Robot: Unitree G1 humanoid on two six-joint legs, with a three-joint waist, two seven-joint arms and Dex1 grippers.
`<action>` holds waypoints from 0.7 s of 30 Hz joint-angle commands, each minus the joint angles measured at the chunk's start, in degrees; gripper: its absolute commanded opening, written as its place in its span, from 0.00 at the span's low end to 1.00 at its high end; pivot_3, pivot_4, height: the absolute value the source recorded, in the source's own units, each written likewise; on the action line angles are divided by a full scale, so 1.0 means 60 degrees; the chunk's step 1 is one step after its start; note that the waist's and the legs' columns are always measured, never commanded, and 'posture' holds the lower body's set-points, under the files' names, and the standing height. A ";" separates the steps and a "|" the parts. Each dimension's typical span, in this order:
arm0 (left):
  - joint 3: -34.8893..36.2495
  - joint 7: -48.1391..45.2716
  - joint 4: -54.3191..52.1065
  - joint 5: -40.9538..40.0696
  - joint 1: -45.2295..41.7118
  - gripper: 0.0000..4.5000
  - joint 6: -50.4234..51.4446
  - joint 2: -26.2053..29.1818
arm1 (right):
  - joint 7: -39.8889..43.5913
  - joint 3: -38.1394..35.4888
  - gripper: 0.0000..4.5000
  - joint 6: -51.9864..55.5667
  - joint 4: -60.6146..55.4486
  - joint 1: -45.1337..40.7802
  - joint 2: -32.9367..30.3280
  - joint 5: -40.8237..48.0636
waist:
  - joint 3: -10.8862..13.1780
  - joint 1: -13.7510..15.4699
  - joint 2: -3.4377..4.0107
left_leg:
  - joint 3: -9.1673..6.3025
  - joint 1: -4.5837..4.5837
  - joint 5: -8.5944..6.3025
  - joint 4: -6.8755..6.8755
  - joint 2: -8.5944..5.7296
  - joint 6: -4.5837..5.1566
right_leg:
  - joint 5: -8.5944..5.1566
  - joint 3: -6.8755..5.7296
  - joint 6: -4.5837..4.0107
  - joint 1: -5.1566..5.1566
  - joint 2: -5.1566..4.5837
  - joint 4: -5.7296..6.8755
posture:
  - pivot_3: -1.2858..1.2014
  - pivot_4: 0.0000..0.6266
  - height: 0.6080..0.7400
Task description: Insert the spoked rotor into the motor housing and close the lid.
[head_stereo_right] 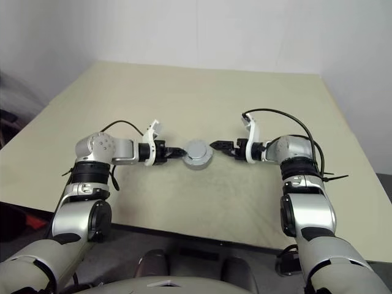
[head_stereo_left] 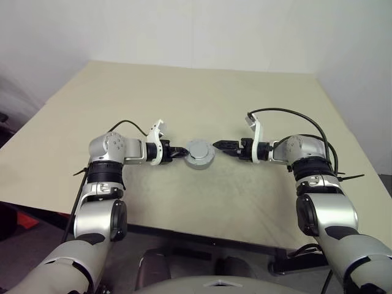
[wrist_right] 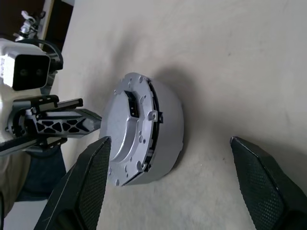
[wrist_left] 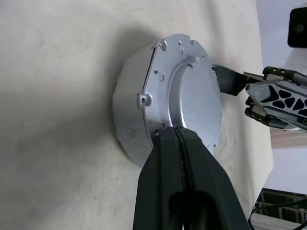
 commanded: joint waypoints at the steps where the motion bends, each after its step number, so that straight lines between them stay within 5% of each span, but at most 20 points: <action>1: 0.0008 0.0016 -0.0305 -0.0035 0.0006 0.00 0.0050 0.0087 | 0.0240 0.0367 1.00 0.0737 -0.0472 0.0392 0.0054 0.0160 | 0.0000 0.0003 -0.0001 | 0.0000 0.0000 0.0000 0.0003 0.0000 0.0001 | 0.0000 0.0000 0.0000 0.0001 0.0000 0.0000 | 0.52 0.00 1.00; 21: 0.0208 0.0167 -0.0443 -0.0001 0.0066 0.00 0.0074 0.0137 | -0.1408 -0.0506 1.00 0.1450 -0.1325 0.0498 0.2197 0.0596 | -0.0006 -0.0271 -0.0006 | 0.0000 0.0041 0.0023 -0.0011 0.0007 -0.0041 | -0.0002 0.0024 -0.0002 0.0010 0.0014 0.0068 | 0.52 0.00 1.00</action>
